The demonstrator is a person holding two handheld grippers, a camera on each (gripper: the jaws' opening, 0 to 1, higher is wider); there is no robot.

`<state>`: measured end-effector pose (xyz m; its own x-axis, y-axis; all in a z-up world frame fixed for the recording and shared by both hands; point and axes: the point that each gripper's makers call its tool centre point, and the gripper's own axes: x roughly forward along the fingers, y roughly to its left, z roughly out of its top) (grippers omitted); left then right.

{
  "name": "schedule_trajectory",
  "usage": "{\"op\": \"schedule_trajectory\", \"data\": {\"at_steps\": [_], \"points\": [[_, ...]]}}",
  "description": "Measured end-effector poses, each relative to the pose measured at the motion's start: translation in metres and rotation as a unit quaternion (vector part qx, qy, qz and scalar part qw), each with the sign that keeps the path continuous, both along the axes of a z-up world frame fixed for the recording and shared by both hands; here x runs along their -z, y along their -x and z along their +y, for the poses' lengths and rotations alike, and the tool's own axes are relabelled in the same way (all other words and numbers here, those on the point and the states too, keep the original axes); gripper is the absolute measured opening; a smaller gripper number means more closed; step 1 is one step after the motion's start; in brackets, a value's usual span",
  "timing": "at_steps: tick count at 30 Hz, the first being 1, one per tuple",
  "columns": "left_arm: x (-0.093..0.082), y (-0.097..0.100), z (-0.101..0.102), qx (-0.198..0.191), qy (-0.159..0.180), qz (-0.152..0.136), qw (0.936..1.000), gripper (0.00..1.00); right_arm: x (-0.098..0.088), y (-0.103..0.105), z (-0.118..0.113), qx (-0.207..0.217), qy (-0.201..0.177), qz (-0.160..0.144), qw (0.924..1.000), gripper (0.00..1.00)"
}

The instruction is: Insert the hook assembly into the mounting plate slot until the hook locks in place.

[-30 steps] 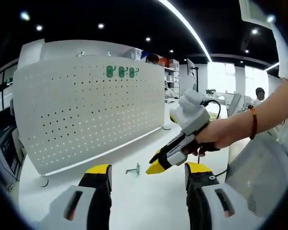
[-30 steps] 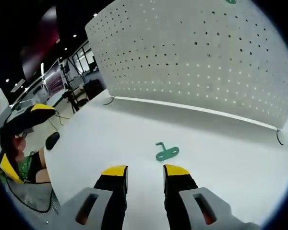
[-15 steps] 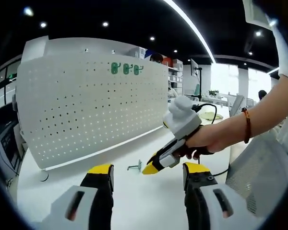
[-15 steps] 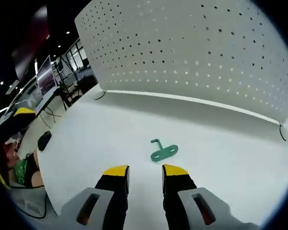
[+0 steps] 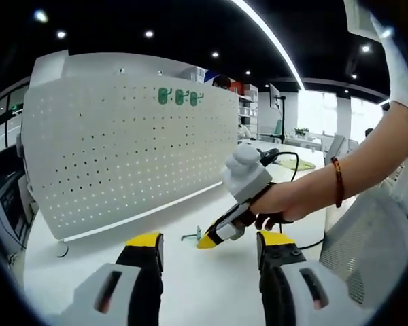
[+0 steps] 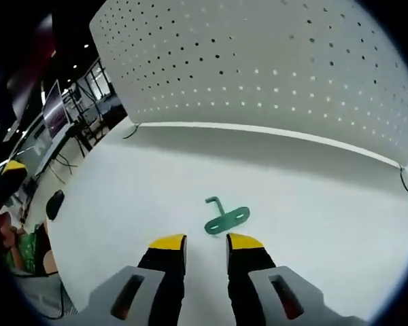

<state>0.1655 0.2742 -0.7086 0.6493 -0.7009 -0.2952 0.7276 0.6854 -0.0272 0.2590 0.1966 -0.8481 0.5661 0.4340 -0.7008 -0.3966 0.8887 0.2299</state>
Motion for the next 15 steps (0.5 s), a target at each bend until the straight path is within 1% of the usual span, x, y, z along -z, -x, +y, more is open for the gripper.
{"op": "schedule_trajectory", "data": {"at_steps": [7, 11, 15], "points": [[0.000, -0.003, 0.005, -0.008, 0.006, 0.002, 0.9999, 0.56, 0.000, -0.008, 0.002, 0.013, -0.009, -0.002, 0.9999, 0.19], [-0.003, -0.003, 0.004, -0.006, 0.004, -0.001, 1.0000, 0.55, 0.000, -0.012, 0.000, 0.035, -0.013, -0.001, 0.9993, 0.15], [-0.002, -0.003, 0.003, -0.005, 0.005, 0.000, 1.0000, 0.55, 0.000, -0.015, -0.005, 0.054, -0.013, -0.003, 0.9984, 0.13]]}}
